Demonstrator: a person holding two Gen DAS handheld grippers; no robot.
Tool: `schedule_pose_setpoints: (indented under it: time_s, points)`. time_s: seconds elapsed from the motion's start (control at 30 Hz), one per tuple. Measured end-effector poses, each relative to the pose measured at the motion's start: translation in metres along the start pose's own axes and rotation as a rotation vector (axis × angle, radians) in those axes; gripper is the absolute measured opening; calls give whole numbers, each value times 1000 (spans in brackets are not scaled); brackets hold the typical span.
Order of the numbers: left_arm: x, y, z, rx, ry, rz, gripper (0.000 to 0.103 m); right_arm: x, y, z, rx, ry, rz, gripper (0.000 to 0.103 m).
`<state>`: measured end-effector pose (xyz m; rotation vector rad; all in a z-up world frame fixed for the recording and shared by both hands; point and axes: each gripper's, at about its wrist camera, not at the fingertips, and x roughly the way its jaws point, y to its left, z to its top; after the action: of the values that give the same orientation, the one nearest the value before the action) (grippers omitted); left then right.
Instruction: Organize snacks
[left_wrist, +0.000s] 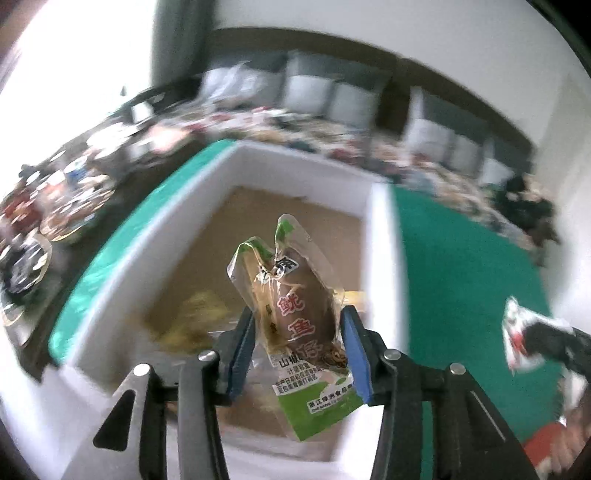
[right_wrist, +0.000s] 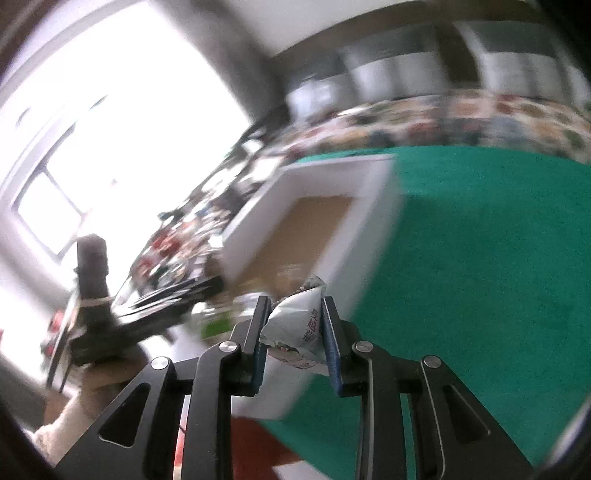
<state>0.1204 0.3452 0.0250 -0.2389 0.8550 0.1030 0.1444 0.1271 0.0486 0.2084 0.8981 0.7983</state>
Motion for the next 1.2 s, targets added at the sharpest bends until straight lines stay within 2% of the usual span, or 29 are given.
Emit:
schedule_pose_setpoints:
  time_s: [0.07, 0.13, 0.17, 0.23, 0.27, 0.33, 0.4, 0.43, 0.47, 0.53, 0.57, 0.63, 0.8, 1.0, 1.2]
  points:
    - [6, 27, -7, -25, 7, 53, 44, 30, 22, 2, -35, 52, 13, 29]
    - [13, 37, -10, -35, 9, 89, 48, 68, 40, -5, -53, 139, 12, 33]
    - [13, 44, -16, -40, 10, 109, 53, 81, 43, -9, -52, 177, 8, 46]
    - [7, 57, -28, -48, 1, 127, 68, 99, 44, -16, -46, 217, -13, 65]
    - [4, 61, -31, -47, -17, 141, 78, 100, 46, -20, -50, 216, -28, 65]
    - [-8, 60, -37, -27, -63, 175, 84, 94, 47, -23, -74, 188, -52, 65]
    - [-19, 52, -39, -5, -93, 211, 89, 77, 51, -20, -127, 117, -97, 74]
    - [-24, 48, -40, 4, -112, 243, 91, 68, 52, -17, -159, 83, -123, 83]
    - [-36, 42, -45, 8, -128, 268, 93, 64, 56, -16, -187, 63, -145, 88]
    - [-49, 32, -44, 7, -166, 306, 94, 56, 61, -12, -252, 67, -200, 89]
    - [-55, 28, -43, -1, -182, 337, 102, 53, 61, -10, -272, 67, -224, 89]
    - [-64, 24, -43, -9, -207, 366, 103, 51, 58, -7, -290, 51, -252, 89]
    - [-74, 24, -45, -57, -196, 331, 103, 49, 56, -12, -283, 45, -263, 89]
    - [-77, 20, -44, -53, -189, 368, 103, 52, 59, -18, -289, 85, -271, 89]
    - [-79, 25, -44, -49, -197, 370, 103, 57, 65, -20, -306, 99, -316, 89]
